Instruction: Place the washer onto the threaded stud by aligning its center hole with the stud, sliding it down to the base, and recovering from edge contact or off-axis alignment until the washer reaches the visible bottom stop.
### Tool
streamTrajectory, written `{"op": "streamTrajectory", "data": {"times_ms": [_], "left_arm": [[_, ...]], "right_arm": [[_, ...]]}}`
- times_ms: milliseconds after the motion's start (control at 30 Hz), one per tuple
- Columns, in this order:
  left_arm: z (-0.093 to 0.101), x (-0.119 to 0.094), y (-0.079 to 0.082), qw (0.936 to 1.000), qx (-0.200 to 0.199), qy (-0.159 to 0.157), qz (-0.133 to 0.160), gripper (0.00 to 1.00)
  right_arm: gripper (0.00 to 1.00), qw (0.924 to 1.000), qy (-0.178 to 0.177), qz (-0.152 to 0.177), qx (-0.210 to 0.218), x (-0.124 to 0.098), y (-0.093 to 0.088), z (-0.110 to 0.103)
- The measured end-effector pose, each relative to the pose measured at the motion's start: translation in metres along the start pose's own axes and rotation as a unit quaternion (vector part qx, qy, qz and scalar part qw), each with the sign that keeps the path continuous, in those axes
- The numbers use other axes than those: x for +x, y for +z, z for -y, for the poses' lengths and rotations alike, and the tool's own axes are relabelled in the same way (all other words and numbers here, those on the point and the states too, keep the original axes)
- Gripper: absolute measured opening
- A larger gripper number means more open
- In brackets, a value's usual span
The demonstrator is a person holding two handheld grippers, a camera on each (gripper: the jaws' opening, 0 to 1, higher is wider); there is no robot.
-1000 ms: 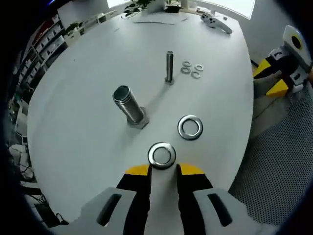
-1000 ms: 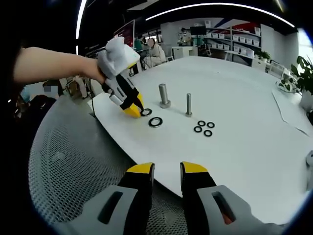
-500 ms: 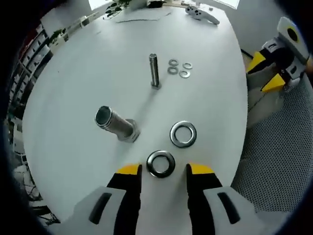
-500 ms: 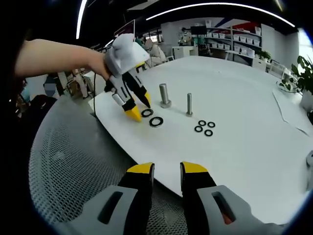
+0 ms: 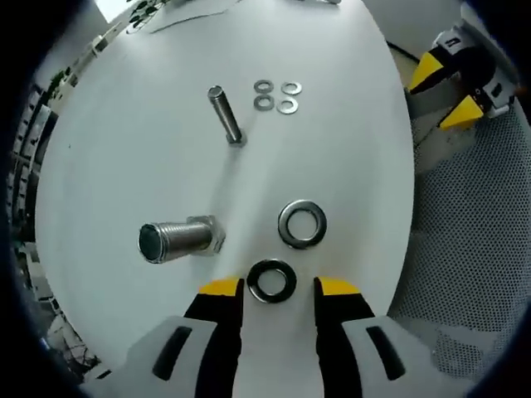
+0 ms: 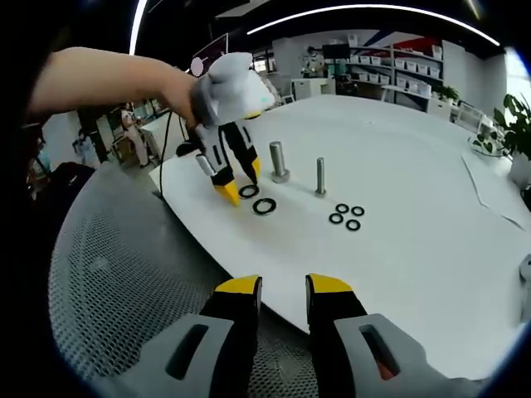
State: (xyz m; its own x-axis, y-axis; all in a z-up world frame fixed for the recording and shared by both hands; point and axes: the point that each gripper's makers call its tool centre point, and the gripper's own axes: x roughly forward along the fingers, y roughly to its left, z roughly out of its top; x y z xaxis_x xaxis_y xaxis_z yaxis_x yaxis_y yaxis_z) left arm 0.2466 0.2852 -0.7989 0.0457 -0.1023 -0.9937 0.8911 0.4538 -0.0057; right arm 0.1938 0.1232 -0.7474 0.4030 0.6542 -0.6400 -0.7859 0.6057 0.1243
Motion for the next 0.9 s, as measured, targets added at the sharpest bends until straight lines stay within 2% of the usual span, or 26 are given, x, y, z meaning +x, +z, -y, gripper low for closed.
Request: {"op": "streamTrajectory", "data": {"times_ms": [133,433,700,900], "left_arm": [[0.0000,0.0001,-0.0008,0.9999,-0.001,0.000,-0.017,0.33],[0.0000,-0.0010,-0.0024,0.9999,0.000,0.001,-0.011,0.32],[-0.0052,-0.0019,-0.0023,0.9999,-0.011,0.010,-0.002,0.21],[-0.0029,-0.0031,-0.0011,0.9998,0.002,0.018,-0.013,0.22]], "right_arm": [[0.24,1.0000,0.000,0.000,0.000,-0.0001,0.0000,0.0001],[0.24,1.0000,0.001,0.001,-0.001,-0.0002,0.0003,-0.0003],[0.24,1.0000,0.002,0.003,-0.001,-0.0001,0.0008,-0.0004],[0.24,1.0000,0.003,0.002,-0.002,0.0001,0.0008,-0.0008]]}}
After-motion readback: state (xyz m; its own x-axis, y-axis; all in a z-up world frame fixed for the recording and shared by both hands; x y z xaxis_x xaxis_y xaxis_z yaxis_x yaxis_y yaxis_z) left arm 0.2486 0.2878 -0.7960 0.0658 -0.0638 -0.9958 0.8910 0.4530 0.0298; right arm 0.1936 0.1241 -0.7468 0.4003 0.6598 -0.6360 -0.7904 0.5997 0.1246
